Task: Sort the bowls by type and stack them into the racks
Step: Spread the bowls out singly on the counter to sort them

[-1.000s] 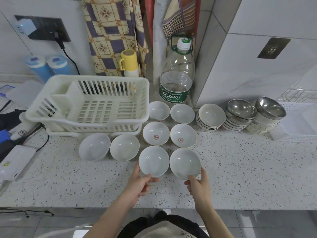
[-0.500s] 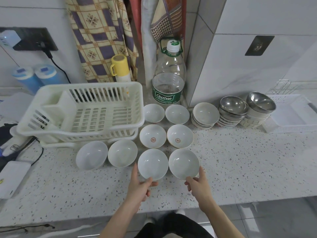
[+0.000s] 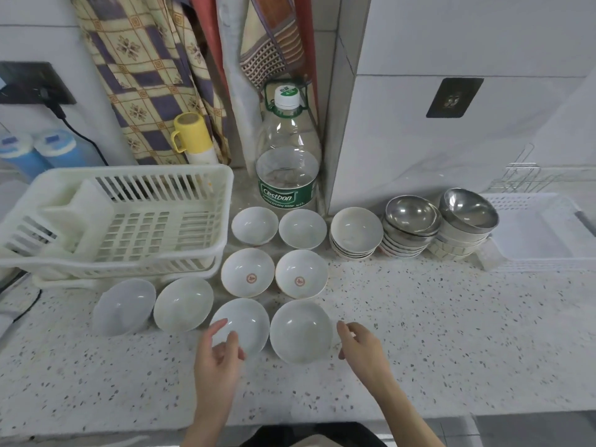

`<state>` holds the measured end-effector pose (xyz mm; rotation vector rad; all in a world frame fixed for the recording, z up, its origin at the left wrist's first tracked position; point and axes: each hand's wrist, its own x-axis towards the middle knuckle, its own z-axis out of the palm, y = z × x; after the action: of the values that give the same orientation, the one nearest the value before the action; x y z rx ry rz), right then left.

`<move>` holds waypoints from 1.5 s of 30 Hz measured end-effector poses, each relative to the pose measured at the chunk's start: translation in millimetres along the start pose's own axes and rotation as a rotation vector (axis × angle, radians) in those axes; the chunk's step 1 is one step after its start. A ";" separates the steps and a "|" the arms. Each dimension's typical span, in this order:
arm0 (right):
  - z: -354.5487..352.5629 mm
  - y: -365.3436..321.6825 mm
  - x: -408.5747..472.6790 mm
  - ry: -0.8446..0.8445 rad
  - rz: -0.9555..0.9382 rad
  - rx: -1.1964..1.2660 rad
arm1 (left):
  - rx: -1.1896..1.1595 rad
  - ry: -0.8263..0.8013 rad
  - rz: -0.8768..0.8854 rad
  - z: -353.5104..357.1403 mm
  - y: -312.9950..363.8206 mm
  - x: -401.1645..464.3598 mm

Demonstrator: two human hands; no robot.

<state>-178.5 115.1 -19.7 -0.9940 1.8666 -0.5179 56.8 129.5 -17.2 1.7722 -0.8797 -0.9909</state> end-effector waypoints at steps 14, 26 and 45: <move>-124.5 -16.3 90.2 -0.017 -0.048 0.157 | 0.193 -0.417 -0.148 226.8 106.0 75.9; -126.2 -12.7 117.6 -0.089 -0.058 0.189 | 0.185 -0.293 0.026 247.1 102.3 89.0; -109.1 -40.5 147.4 0.008 -0.030 0.043 | -0.149 -0.223 -0.143 217.3 124.3 65.3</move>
<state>-292.8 -34.0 -17.7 -0.9940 1.8425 -0.5775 -127.8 -47.7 20.9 1.6373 -0.7997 -1.3323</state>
